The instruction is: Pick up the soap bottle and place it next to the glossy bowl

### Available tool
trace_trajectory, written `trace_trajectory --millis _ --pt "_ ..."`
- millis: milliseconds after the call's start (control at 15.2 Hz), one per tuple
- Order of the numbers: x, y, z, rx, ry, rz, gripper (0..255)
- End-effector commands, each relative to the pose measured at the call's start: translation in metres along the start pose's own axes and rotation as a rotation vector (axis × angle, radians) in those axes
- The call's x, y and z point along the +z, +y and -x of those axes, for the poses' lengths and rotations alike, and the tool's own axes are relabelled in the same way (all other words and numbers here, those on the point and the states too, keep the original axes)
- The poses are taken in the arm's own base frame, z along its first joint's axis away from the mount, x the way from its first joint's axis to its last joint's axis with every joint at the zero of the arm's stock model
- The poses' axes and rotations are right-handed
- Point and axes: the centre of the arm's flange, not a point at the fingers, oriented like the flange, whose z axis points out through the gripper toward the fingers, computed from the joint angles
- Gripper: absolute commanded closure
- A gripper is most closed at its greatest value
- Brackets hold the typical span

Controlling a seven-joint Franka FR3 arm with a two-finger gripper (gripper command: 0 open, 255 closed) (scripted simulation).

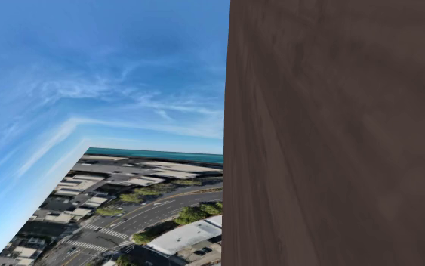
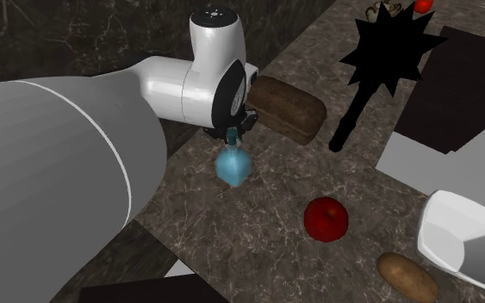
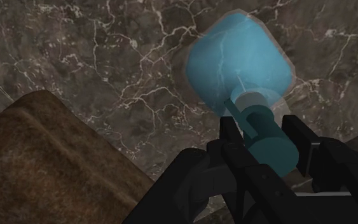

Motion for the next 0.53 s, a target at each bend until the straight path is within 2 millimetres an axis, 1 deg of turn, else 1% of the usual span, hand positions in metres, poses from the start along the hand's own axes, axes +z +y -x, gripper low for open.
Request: trace_trajectory --millis 0,462 --pt "0.0 0.0 0.0 0.0 0.0 0.0 255" --pt "-0.037 0.002 -0.004 0.0 0.0 0.0 255"
